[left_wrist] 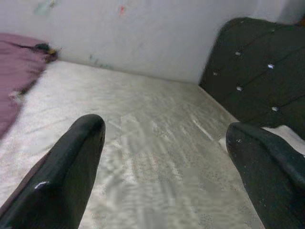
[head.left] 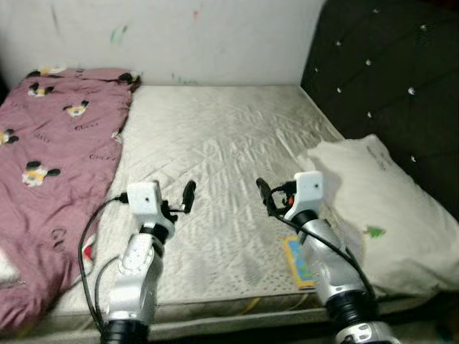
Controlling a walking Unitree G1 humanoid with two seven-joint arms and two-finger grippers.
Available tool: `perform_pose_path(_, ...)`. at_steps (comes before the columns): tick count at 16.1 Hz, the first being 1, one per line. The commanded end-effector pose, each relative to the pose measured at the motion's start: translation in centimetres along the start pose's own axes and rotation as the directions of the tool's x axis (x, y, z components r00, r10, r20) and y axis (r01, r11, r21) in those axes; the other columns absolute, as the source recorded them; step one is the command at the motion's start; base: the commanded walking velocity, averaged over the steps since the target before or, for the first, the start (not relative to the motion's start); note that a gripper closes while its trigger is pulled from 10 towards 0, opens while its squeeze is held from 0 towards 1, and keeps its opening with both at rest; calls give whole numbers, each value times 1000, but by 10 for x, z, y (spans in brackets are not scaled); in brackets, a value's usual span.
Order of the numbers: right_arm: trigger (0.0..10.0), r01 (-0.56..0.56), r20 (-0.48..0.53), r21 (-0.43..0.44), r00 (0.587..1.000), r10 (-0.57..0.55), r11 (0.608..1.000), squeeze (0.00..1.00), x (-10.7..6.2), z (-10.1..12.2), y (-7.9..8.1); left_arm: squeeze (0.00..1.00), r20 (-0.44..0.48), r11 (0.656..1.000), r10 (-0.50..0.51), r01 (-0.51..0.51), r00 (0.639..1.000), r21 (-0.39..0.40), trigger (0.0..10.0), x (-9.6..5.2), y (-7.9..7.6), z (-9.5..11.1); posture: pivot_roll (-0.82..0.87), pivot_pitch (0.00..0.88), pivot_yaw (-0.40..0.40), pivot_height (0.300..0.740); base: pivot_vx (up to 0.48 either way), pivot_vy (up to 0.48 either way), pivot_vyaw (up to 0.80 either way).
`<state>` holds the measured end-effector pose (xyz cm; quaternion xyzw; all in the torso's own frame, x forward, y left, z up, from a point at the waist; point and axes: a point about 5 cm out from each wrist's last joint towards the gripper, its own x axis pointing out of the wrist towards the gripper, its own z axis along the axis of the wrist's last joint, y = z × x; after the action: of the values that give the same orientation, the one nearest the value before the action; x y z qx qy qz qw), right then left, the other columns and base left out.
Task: Clean up the room
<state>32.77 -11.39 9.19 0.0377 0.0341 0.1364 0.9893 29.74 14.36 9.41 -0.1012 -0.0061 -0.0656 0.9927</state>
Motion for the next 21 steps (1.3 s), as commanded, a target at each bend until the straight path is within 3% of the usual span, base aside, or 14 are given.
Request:
perform_pose_path(1,10000,-21,24,-8,999,21,1000,0,4,8,6,0,9,1000,17,-17,1000,3,10000,1,4,4,45,0,-52,740,0,480,0)
perform_pose_path(21,10000,-58,13,-25,998,58,998,0,6,6,13,0,-3,999,42,-42,999,-11,10000,1,5,2,50,0,-53,740,0,480,0)
